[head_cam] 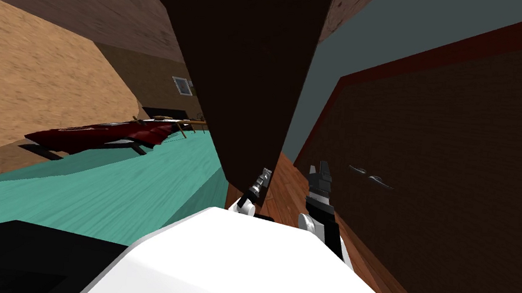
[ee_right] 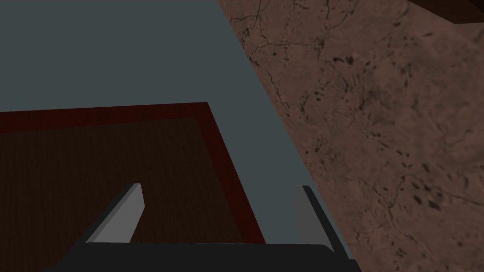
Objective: Push the door open
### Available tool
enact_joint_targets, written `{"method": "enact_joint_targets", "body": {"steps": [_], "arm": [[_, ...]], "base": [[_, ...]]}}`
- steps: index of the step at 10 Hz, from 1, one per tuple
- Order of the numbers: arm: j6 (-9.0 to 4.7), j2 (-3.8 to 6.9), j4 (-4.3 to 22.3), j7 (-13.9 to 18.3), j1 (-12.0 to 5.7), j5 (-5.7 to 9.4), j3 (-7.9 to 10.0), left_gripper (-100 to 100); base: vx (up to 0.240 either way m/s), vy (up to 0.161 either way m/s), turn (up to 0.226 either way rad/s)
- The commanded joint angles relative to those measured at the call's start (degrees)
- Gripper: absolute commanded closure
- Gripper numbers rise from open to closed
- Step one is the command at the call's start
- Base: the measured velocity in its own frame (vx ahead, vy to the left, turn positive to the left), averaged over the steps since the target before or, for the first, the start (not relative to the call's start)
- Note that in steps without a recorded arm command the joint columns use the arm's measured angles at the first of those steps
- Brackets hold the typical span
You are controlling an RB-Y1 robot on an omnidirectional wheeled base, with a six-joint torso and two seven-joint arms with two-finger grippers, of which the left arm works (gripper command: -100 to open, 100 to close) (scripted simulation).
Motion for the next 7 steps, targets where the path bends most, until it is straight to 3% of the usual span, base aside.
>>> {"method": "enact_joint_targets", "body": {"steps": [1, 3, 4, 7], "arm": [[0.09, 0.1, 0.12, -0.01, 0.14, 0.0, 0.01, 100], [0.09, 0.1, 0.12, -0.01, 0.14, 0.0, 0.01, 100], [0.28, 1.88, 0.01, -0.15, 0.15, 0.35, 1.28, 100], [0.46, 2.87, -0.21, -0.36, 0.08, 0.8, 3.04, 100]], "base": [[-0.02, 0.009, 0.003], [-0.006, 0.002, 0.002], [0.142, -0.089, 0.081], [0.146, -0.137, 0.092]]}}
